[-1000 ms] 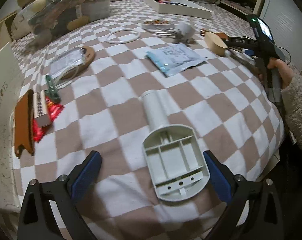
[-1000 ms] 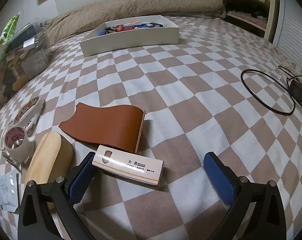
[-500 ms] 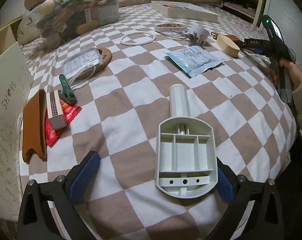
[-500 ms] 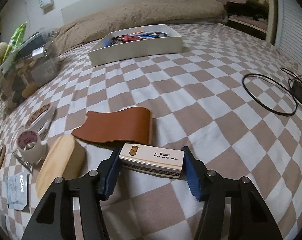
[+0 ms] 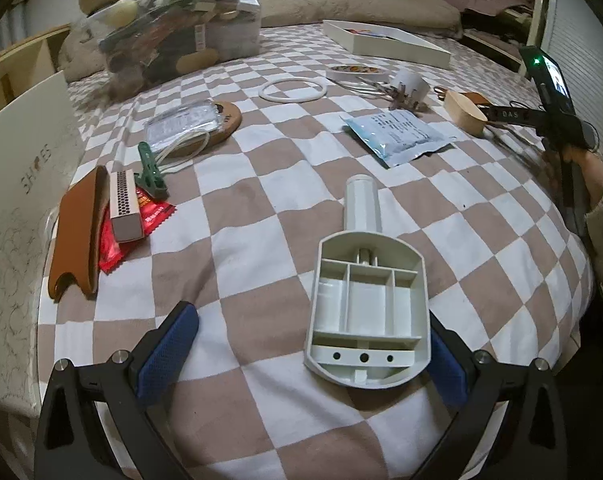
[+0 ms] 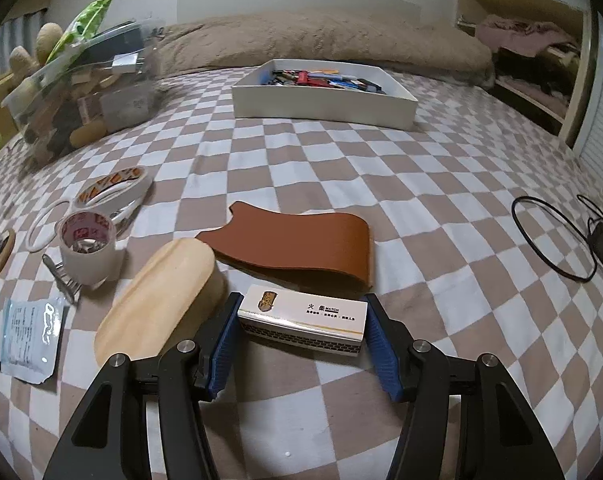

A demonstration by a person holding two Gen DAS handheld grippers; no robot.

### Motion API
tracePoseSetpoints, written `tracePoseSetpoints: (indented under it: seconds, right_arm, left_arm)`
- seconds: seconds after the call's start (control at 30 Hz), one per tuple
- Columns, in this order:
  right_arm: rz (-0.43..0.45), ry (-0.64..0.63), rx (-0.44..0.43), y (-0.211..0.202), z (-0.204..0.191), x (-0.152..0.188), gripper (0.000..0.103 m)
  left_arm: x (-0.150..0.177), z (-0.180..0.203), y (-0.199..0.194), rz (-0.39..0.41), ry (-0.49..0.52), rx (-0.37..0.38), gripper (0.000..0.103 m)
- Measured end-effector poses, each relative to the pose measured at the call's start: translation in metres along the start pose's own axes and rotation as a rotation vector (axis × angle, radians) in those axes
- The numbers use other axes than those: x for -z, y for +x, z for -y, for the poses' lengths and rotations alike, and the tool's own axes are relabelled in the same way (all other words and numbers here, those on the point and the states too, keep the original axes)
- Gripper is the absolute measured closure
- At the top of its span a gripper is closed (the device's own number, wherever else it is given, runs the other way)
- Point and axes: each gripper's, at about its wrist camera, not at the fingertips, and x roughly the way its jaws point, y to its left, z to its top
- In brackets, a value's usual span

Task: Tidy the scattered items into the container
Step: 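Close the left tool on the white holder while the right tool grips the harmonica, then lift and carry the holder with the left tool while the right tool carries the harmonica to the SHOES box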

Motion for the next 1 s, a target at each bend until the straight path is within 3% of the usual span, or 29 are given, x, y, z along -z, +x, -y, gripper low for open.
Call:
tracePoseSetpoints:
  seconds: [0.1,0.27,0.47,0.8,1.0]
  right_arm:
    - [0.001,-0.003,0.0,0.0,-0.001,0.0,0.043]
    - [0.0,0.001,-0.004,-0.001,-0.001,0.001,0.043]
    - [0.005,-0.007,0.001,-0.001,-0.002,0.001,0.043]
    - [0.043,-0.053,-0.01,-0.011,-0.011,0.001,0.043]
    - [0.067,-0.014,-0.049,-0.03,-0.002,-0.001,0.043]
  left_arm:
    - [-0.001,0.0,-0.002,0.013,-0.017,0.018,0.002]
    - [-0.004,0.01,-0.009,0.054,0.015,0.039,0.034]
    - [-0.006,0.02,-0.009,0.065,0.051,0.043,0.054]
    - [-0.008,0.02,-0.011,0.08,0.03,0.058,0.057]
    - [-0.011,0.014,-0.014,0.089,-0.009,0.077,0.057]
